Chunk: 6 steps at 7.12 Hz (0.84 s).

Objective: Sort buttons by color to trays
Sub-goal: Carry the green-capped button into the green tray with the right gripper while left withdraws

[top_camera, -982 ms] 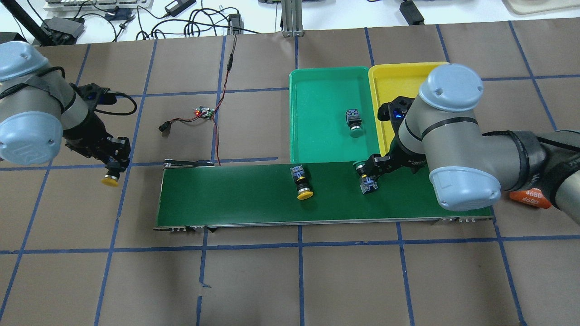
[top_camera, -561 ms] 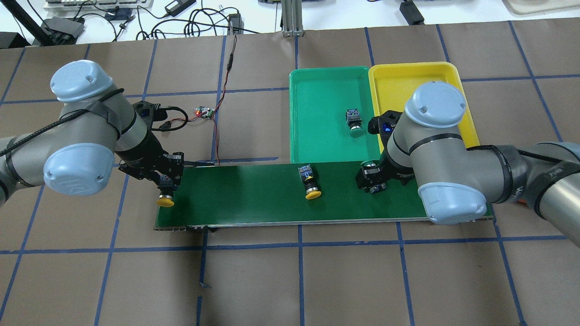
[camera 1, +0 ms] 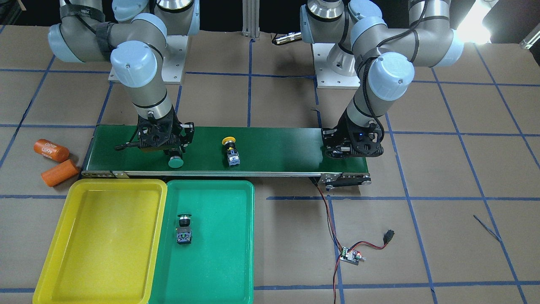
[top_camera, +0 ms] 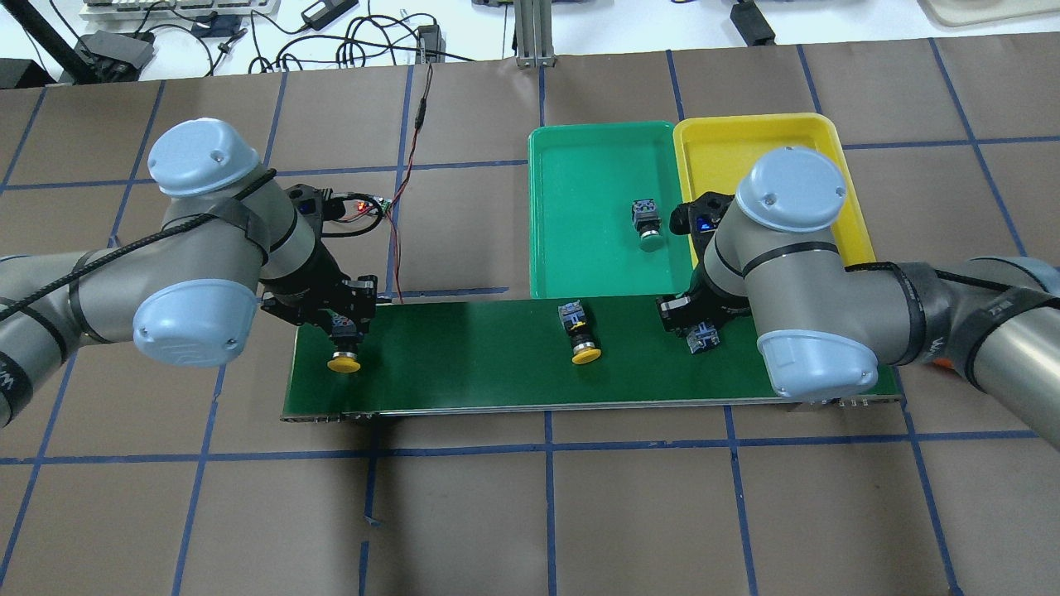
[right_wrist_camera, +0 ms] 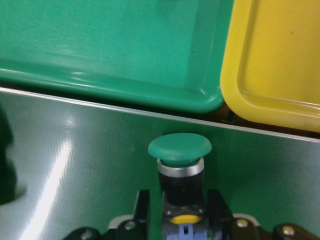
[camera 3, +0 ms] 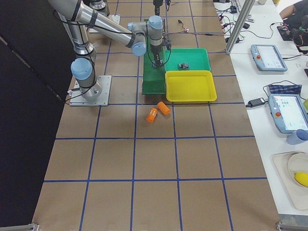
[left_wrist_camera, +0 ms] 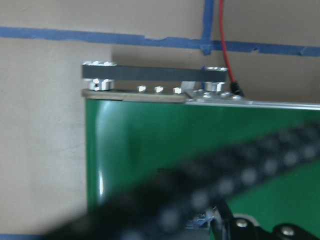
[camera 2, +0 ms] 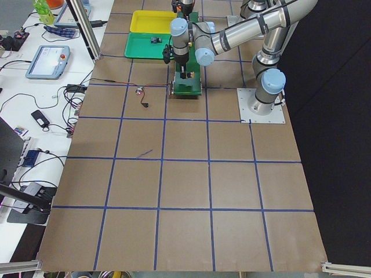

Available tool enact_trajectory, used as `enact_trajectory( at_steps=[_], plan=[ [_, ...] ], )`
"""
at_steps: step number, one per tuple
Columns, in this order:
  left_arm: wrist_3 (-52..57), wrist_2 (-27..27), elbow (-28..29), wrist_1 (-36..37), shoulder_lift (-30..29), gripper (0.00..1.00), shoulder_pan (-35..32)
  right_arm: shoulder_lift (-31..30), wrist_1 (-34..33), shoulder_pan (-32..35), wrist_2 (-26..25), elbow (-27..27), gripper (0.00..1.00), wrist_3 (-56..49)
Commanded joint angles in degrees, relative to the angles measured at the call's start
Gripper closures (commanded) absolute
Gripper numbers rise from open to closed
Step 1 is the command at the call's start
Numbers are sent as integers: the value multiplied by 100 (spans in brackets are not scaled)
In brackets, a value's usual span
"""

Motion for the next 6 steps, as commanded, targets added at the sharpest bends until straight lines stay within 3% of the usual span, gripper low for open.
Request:
enact_trajectory(
  at_steps=[1, 2, 3, 4, 5, 6],
  plan=[
    [-147, 59, 16, 217, -144, 90, -230, 6, 89, 0, 28, -281, 100, -9],
    [149, 120, 34, 217, -241, 74, -204, 233, 89, 18, 54, -674, 100, 0],
    [334, 669, -36, 225, -294, 33, -99, 757, 106, 35, 437, -1330, 100, 8],
    [214, 683, -71, 243, -321, 0, -28, 1363, 150, 131, 493, -2042, 94, 9],
    [204, 639, 24, 208, -260, 0, -10, 1830, 168, 236, 451, -2632, 75, 9],
    [196, 291, 312, 147, -68, 0, -19, 2017, 168, 246, 441, -2794, 58, 9]
  ],
)
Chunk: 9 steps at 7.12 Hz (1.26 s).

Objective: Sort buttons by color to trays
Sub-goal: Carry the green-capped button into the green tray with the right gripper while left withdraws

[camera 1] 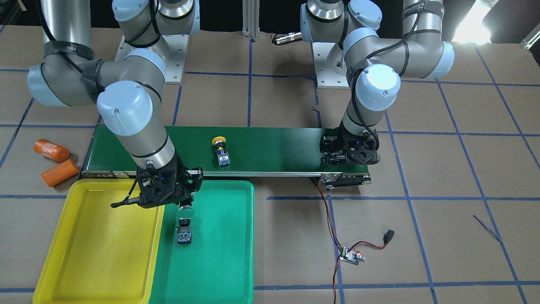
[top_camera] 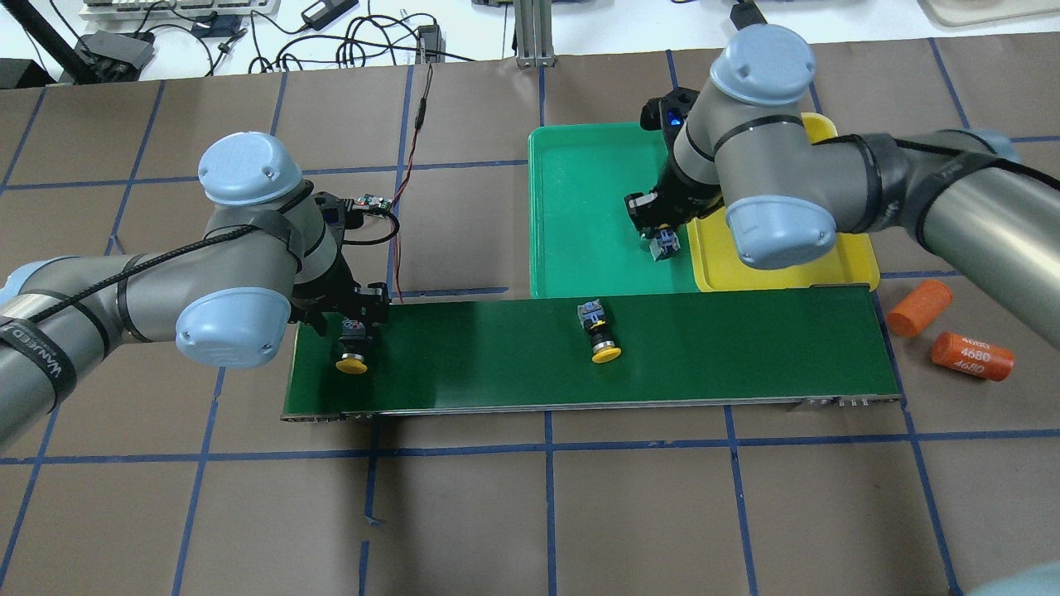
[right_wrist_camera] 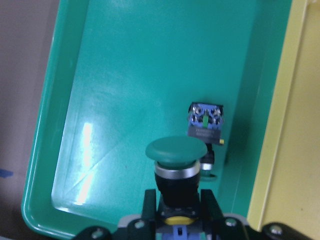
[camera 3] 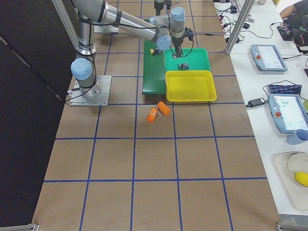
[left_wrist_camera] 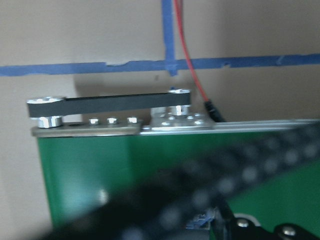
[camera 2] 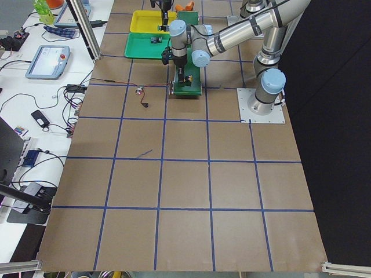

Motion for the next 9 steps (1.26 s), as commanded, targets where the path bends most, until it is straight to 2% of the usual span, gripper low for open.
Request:
enact_trajectory(
  at_steps=[1, 2, 3, 5, 6, 7, 9],
  plan=[
    [-119, -371, 886, -952, 264, 0, 1, 388, 20, 51, -35, -399, 20, -8],
    [-181, -355, 1571, -1779, 317, 0, 1, 354, 186, 43, -35, -373, 0, -17],
    [-181, -346, 2109, -2413, 387, 0, -7, 292, 405, 8, -35, -373, 0, -104],
    [-129, -311, 2910, -3381, 642, 0, 63, -224, 1036, -106, -114, -277, 0, -149],
    [-128, -224, 3149, -3778, 730, 0, 71, -505, 1110, -229, -306, -128, 0, -558],
    [-163, -206, 3178, -3956, 696, 0, 37, -882, 1302, -474, -360, 282, 0, -901],
    [-164, -162, 3292, -3932, 582, 0, 107, -1909, 1199, -1036, -255, 1510, 0, -922]
  ],
)
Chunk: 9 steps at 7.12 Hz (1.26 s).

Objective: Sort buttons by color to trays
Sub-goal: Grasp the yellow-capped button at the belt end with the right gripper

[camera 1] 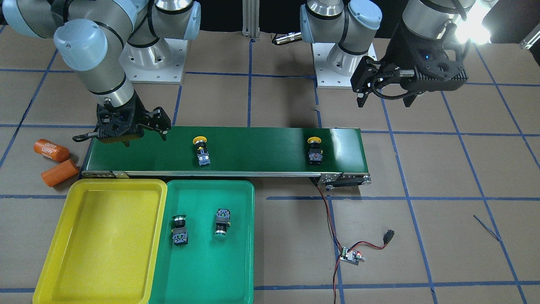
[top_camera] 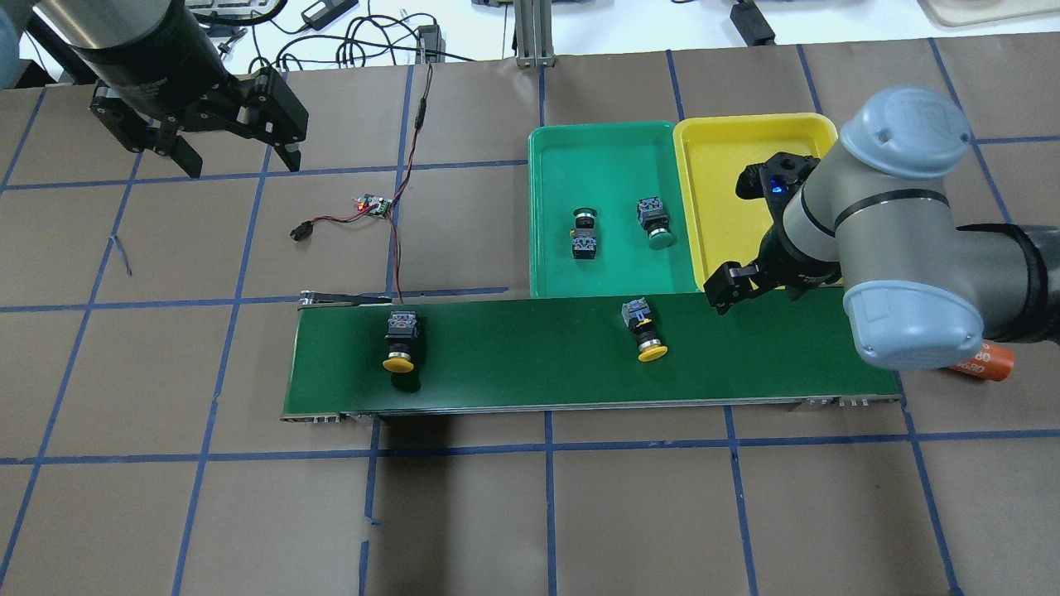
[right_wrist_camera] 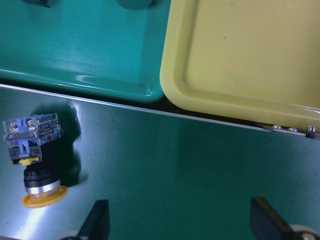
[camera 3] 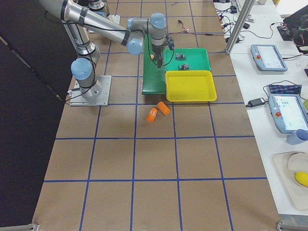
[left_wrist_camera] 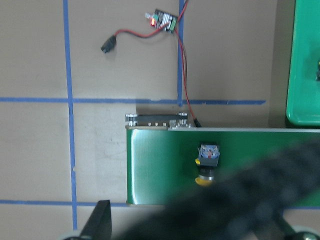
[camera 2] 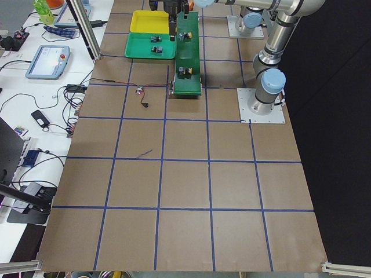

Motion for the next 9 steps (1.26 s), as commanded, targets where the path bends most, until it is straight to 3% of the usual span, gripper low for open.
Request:
enact_trajectory(
  at_steps=[1, 4, 9],
  plan=[
    [-55, 10, -60, -44, 89, 0, -5, -36, -77, 108, 230, 96, 0, 201],
    [-65, 10, -34, -44, 106, 0, 47, 34, -138, 486, 320, 122, 0, 572],
    [-56, 18, 19, -88, 10, 0, 74, 289, -498, 522, 302, 122, 0, 537]
  ],
)
